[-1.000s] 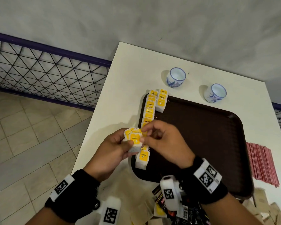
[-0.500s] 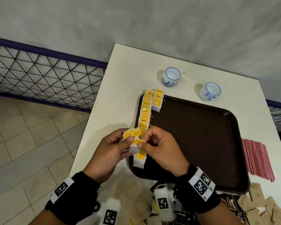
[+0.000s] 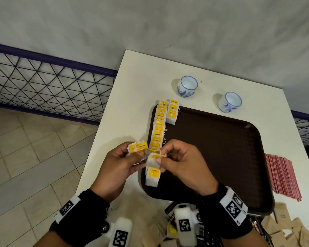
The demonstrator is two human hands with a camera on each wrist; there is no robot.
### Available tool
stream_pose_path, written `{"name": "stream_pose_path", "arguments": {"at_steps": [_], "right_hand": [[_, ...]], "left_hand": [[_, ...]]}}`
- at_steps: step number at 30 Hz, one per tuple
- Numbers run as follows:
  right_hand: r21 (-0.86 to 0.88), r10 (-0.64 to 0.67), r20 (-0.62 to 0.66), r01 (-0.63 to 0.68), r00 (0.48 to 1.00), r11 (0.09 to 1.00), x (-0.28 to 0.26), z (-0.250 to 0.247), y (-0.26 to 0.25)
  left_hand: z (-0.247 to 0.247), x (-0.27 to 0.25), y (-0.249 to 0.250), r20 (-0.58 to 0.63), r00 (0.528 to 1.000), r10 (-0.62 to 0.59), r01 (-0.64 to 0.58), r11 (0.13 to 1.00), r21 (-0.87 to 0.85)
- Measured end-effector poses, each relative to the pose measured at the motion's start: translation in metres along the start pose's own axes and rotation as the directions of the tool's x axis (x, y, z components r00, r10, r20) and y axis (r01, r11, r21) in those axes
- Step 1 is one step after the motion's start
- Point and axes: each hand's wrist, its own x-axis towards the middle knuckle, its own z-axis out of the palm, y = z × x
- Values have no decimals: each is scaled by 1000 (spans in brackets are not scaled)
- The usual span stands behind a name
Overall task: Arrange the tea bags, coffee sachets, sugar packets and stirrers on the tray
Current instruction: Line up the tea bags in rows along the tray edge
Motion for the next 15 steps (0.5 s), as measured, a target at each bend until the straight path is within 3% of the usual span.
{"name": "stream_pose_path", "arguments": {"at_steps": [4, 15], "right_hand": [[-151, 58, -193, -88, 979, 985, 18, -36, 5], [19, 261, -143, -261, 955, 965, 78, -67, 21]], "left_hand": [[-2, -1, 2, -11, 1000, -16, 16, 1000, 14], [-1, -4, 2, -17, 999, -37, 37, 999, 34]]}}
